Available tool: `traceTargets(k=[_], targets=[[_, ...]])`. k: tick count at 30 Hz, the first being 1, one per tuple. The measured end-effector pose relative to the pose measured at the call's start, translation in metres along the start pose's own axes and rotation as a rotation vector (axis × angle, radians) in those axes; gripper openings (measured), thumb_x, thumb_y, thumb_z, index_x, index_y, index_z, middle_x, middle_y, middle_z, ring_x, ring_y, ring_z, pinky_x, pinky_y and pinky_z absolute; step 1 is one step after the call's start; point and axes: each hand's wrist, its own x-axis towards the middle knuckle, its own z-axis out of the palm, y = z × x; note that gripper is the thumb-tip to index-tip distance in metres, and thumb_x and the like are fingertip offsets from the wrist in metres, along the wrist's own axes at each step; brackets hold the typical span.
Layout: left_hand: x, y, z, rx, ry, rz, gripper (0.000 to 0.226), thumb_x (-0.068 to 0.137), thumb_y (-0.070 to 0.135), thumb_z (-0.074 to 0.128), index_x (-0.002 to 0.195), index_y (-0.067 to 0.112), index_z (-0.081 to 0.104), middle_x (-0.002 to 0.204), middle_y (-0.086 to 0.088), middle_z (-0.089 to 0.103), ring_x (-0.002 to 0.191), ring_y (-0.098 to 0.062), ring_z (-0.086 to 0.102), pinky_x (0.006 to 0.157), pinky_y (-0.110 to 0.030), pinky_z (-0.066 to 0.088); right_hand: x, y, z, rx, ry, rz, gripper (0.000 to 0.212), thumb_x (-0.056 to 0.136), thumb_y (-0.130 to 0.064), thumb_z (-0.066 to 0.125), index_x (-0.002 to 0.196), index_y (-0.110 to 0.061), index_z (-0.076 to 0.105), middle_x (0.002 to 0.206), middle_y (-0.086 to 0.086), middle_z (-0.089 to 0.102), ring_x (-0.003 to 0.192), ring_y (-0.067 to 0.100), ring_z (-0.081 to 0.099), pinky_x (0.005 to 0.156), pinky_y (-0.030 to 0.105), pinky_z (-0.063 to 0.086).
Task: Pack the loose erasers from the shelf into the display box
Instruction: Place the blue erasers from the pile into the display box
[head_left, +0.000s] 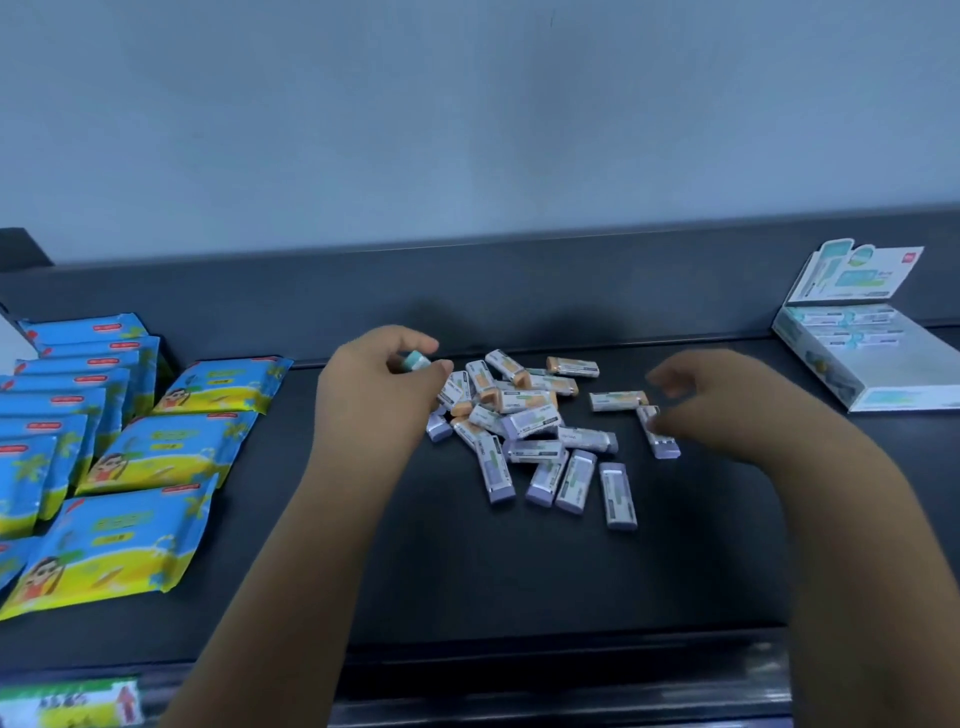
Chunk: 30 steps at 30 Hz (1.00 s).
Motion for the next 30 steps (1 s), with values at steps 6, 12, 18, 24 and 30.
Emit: traceTargets(k=[6,12,18,24,30], targets=[[-0.011,0.004,0.009,-0.006,0.149,0.065,0.008,0.088,0.021,0.074,0.087,0.022,0.066,0.081,0.001,0.070,0.073,-0.008,0.064,0.057,-0.007,0.041,0.004,-0.001,0.011,0.020,-0.050,-0.022,0.044,0.072,-0.016,0.081,0.114,-0.025,0.069,0.102,-0.004,0.068,0.090,0.018,0.065,0.079,0.029,0.054],[-0.015,0.005,0.005,0.017,0.108,0.084,0.009,0.088,0.022,0.072,0.082,0.028,0.073,0.084,0.005,0.071,0.065,-0.004,0.058,0.054,-0.008,0.039,0.012,-0.012,0.028,0.216,-0.016,-0.077,0.041,0.078,-0.015,0.074,0.118,-0.024,0.070,0.098,-0.007,0.071,0.085,0.016,0.066,0.085,0.036,0.058],[-0.015,0.002,-0.001,-0.051,0.021,0.065,0.020,0.083,0.014,0.079,0.098,0.027,0.078,0.093,0.003,0.071,0.059,0.002,0.055,0.053,-0.008,0.036,-0.004,-0.054,0.038,0.137,0.202,-0.382,0.033,0.092,-0.030,0.062,0.124,-0.035,0.067,0.121,-0.009,0.061,0.110,0.015,0.057,0.094,0.038,0.049],[-0.013,0.000,-0.005,-0.024,0.010,0.096,0.033,0.077,0.004,0.081,0.102,0.026,0.076,0.103,0.009,0.071,0.092,-0.004,0.068,0.078,-0.020,0.051,-0.003,-0.069,0.053,0.001,0.075,-0.380,0.021,0.085,-0.027,0.056,0.091,-0.031,0.076,0.095,-0.006,0.064,0.092,0.021,0.062,0.080,0.041,0.056],[-0.015,-0.002,-0.008,-0.042,0.008,0.098,0.030,0.078,0.006,0.081,0.095,0.031,0.075,0.102,0.009,0.069,0.087,-0.003,0.066,0.070,-0.015,0.048,0.015,-0.056,0.035,-0.103,0.075,-0.271,0.019,0.086,-0.020,0.060,0.079,-0.021,0.078,0.087,-0.006,0.075,0.080,0.017,0.068,0.076,0.036,0.060]])
